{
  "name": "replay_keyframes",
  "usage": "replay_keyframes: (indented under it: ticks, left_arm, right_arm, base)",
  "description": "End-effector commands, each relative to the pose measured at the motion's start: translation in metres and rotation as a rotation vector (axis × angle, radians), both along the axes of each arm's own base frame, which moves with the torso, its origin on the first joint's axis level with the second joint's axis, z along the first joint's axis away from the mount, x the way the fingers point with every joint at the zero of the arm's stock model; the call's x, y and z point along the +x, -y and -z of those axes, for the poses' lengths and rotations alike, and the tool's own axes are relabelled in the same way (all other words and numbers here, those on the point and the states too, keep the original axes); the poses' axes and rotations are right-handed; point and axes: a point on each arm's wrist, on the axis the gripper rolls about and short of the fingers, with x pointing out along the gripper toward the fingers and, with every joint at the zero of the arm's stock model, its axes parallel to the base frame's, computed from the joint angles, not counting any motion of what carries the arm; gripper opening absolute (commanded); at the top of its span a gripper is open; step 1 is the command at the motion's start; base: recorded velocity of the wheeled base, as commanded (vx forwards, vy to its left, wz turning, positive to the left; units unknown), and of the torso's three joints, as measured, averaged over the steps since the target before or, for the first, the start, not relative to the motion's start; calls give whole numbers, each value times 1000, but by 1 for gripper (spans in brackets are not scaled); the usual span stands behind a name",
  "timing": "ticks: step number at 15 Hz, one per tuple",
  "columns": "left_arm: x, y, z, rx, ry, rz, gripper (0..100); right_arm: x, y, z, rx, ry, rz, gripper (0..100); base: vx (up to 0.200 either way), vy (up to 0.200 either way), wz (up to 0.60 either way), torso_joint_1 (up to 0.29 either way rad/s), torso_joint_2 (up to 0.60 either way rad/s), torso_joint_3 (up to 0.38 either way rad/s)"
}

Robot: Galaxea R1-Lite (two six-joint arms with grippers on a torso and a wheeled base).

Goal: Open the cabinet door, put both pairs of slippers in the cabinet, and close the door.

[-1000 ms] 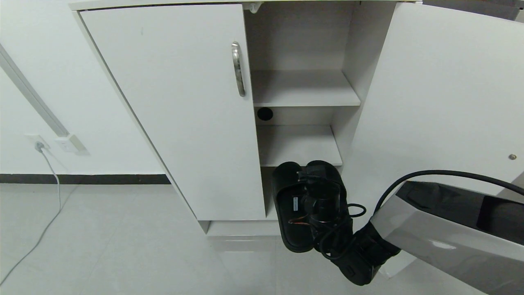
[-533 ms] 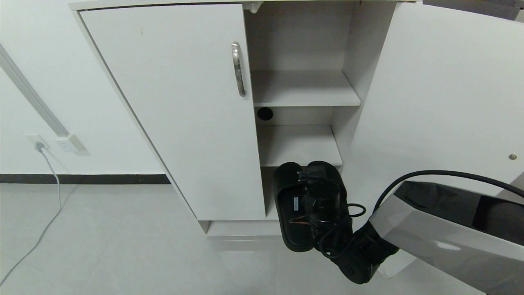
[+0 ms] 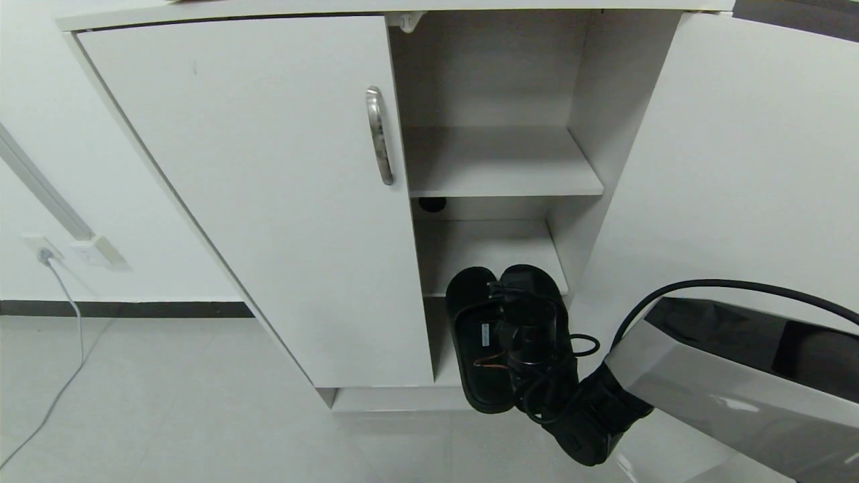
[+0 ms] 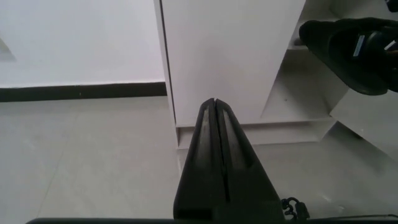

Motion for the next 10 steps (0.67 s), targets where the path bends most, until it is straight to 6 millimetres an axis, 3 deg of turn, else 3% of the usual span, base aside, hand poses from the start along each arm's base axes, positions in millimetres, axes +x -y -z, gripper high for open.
replay_keyframes:
  ticks: [1,4,10]
  left_arm:
    - [0,0,0,0,-1,0,0]
    - [0,0,0,-2,-1,0,0]
    - [0,0,0,-2,-1,0,0]
  right_arm:
    - [0,0,0,1,1,0,0]
    - [0,0,1,-2,-2,0,0]
    - [7,0,13,-16,-18,11,0]
  base:
    - [200,0,0,7,2,2]
    - [200,0,0,7,2,5]
    - [0,0,0,0,0,0]
